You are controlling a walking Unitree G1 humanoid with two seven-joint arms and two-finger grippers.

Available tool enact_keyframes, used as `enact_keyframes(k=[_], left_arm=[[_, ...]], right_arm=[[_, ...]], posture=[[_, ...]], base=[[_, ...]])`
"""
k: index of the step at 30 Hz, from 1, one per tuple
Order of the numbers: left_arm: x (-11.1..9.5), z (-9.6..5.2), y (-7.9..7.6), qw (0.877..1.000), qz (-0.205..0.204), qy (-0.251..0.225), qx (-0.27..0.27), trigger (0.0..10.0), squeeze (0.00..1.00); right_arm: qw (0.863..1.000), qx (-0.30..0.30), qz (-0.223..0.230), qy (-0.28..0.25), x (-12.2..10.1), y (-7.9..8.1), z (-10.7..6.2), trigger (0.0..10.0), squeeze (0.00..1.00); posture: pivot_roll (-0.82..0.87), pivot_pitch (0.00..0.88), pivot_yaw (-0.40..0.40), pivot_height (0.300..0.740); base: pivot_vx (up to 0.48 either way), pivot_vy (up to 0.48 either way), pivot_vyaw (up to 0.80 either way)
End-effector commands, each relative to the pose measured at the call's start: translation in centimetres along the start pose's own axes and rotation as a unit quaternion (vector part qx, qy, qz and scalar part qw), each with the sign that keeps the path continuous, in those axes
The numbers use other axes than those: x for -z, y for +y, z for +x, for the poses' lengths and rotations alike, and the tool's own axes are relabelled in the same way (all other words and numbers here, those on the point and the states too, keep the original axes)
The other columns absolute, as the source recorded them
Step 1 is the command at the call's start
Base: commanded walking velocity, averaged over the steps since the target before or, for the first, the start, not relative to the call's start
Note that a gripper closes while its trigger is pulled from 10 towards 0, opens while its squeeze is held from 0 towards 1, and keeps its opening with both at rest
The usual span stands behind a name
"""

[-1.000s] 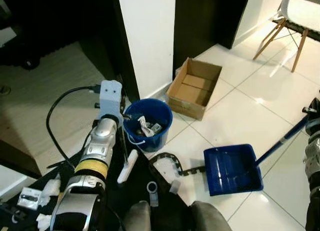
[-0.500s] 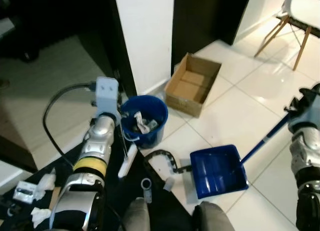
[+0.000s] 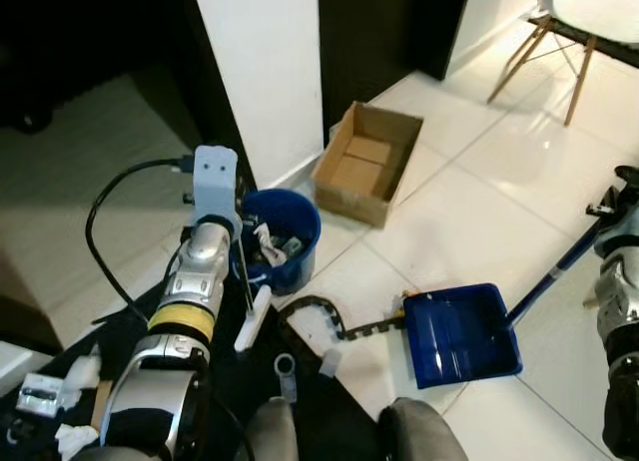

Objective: Sweep floor

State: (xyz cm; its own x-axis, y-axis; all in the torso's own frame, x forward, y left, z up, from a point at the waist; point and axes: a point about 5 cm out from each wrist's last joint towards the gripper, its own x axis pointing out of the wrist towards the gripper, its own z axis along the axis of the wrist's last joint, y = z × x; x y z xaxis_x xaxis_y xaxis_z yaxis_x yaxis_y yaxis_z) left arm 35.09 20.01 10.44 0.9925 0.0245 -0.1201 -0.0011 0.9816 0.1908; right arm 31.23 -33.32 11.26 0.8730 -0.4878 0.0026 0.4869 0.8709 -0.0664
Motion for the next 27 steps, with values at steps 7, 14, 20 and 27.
enact_keyframes(k=[7,14,20,27], left_arm=[[-2.2,0.4,3.5,0.998,0.029,-0.04,-0.038,10.0,0.0],[-3.6,0.6,4.8,0.996,0.008,-0.07,-0.062,10.0,0.0],[-3.8,0.8,5.0,0.995,-0.025,-0.073,-0.062,10.0,0.0],[-3.4,0.7,4.1,0.995,-0.048,-0.078,-0.041,10.0,0.0]], right_arm=[[0.998,0.064,-0.01,-0.01,-1.3,-3.6,0.6,10.0,0.0],[0.995,0.092,0.009,-0.032,-3.2,-5.3,1.3,10.0,0.0],[0.991,0.119,0.019,-0.055,-4.8,-6.3,1.8,10.0,0.0],[0.988,0.13,-0.025,-0.082,-4.9,-4.7,1.7,10.0,0.0]], posture=[[0.07,0.281,0.039,0.74],[0.09,0.326,0.051,0.74],[0.09,0.323,0.051,0.74],[0.12,0.337,0.064,0.74]], base=[[0.0,0.0,0.0],[0.0,0.0,0.0],[0.0,0.0,0.0],[0.0,0.0,0.0]])
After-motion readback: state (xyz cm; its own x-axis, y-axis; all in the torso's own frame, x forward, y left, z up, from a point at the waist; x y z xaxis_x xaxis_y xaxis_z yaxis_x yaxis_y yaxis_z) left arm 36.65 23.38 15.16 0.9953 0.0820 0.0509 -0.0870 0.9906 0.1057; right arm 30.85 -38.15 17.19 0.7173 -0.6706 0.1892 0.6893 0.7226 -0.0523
